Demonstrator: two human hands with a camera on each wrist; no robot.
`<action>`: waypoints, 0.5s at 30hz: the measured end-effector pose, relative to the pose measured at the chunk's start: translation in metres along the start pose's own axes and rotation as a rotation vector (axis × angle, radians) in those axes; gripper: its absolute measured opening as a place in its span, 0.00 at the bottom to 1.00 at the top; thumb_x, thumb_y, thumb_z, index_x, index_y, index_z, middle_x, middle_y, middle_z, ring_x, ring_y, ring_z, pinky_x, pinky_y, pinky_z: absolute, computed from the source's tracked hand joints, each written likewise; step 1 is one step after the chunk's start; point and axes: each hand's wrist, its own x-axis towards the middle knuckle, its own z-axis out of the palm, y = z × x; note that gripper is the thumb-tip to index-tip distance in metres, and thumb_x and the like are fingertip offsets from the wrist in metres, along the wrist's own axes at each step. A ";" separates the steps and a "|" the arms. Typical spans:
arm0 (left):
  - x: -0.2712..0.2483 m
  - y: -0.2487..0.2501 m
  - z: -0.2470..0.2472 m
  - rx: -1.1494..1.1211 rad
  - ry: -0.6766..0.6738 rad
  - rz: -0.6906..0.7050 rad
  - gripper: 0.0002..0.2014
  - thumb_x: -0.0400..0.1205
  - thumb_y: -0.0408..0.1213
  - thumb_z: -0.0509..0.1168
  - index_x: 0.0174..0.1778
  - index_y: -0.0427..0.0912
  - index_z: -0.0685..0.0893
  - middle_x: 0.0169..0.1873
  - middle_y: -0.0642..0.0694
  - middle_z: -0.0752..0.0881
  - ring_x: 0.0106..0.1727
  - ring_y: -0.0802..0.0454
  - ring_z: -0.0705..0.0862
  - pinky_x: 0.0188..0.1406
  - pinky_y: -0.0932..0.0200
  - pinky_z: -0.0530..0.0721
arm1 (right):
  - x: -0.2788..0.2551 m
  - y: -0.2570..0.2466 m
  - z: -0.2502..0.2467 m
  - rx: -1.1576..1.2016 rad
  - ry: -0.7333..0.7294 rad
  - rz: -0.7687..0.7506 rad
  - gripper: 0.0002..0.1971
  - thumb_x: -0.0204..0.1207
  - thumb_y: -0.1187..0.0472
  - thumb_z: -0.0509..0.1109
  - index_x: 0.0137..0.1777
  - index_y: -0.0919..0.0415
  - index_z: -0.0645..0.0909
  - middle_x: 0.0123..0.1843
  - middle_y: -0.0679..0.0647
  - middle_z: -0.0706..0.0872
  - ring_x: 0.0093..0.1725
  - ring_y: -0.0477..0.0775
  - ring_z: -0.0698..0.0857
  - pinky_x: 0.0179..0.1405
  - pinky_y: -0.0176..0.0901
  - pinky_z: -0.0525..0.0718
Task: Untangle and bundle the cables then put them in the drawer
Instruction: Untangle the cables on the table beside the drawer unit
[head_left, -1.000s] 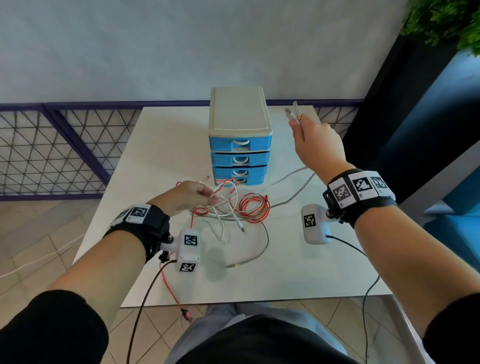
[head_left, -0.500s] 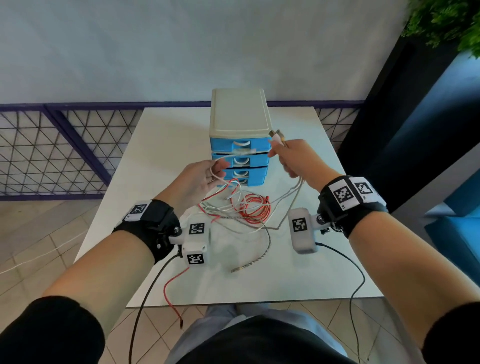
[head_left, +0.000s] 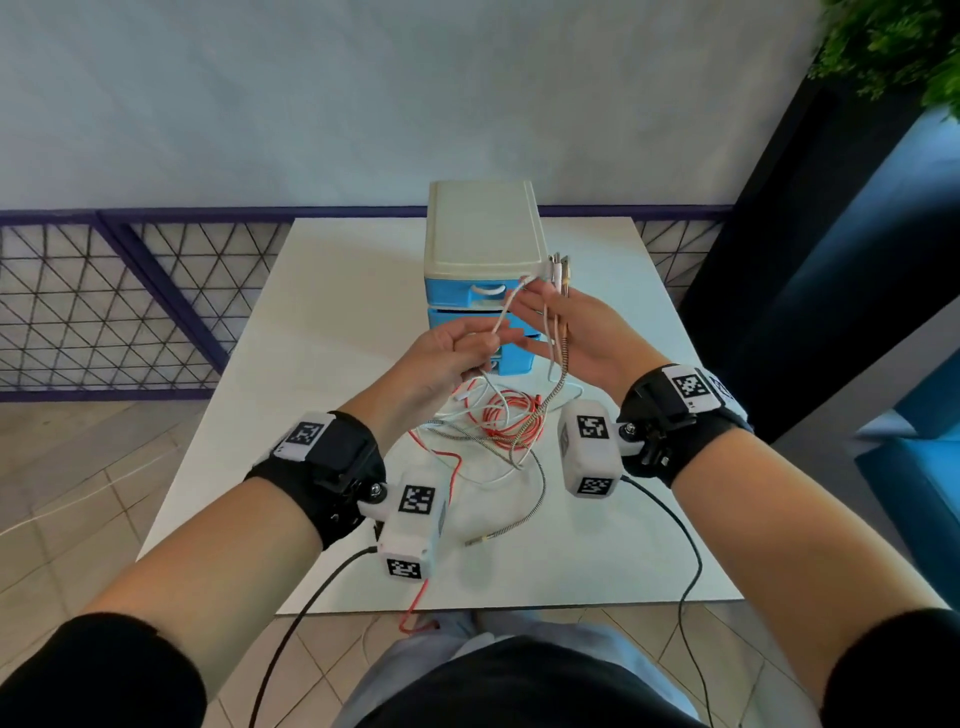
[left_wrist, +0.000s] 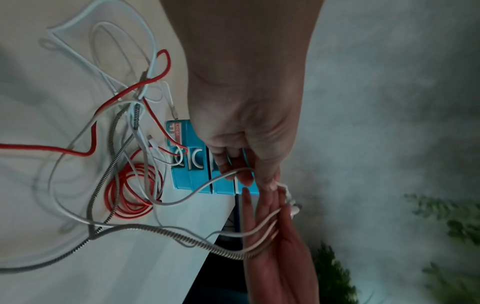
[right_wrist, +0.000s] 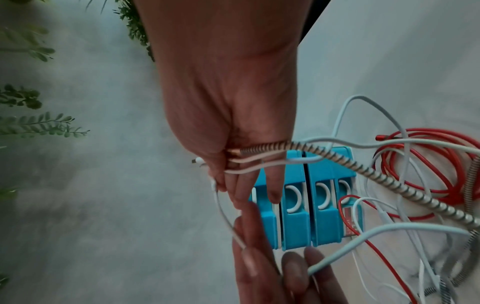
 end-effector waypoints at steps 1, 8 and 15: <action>-0.001 -0.001 0.002 0.041 -0.007 -0.002 0.08 0.81 0.31 0.66 0.54 0.44 0.84 0.52 0.50 0.91 0.48 0.55 0.84 0.54 0.59 0.78 | 0.001 0.000 0.001 0.029 -0.002 -0.002 0.13 0.87 0.60 0.57 0.64 0.63 0.78 0.62 0.59 0.87 0.62 0.50 0.87 0.56 0.52 0.88; 0.001 -0.009 0.018 0.285 0.047 0.007 0.12 0.76 0.29 0.72 0.56 0.35 0.86 0.40 0.47 0.93 0.27 0.66 0.82 0.32 0.70 0.79 | 0.002 0.002 0.014 0.127 -0.013 -0.014 0.12 0.88 0.63 0.54 0.53 0.66 0.79 0.40 0.55 0.92 0.43 0.50 0.92 0.52 0.45 0.88; -0.005 -0.004 0.029 0.615 -0.137 0.019 0.16 0.85 0.47 0.59 0.65 0.44 0.80 0.58 0.51 0.84 0.60 0.59 0.80 0.59 0.66 0.76 | -0.003 0.008 0.024 0.109 -0.038 -0.079 0.10 0.88 0.60 0.53 0.49 0.63 0.73 0.38 0.59 0.92 0.42 0.55 0.92 0.49 0.49 0.90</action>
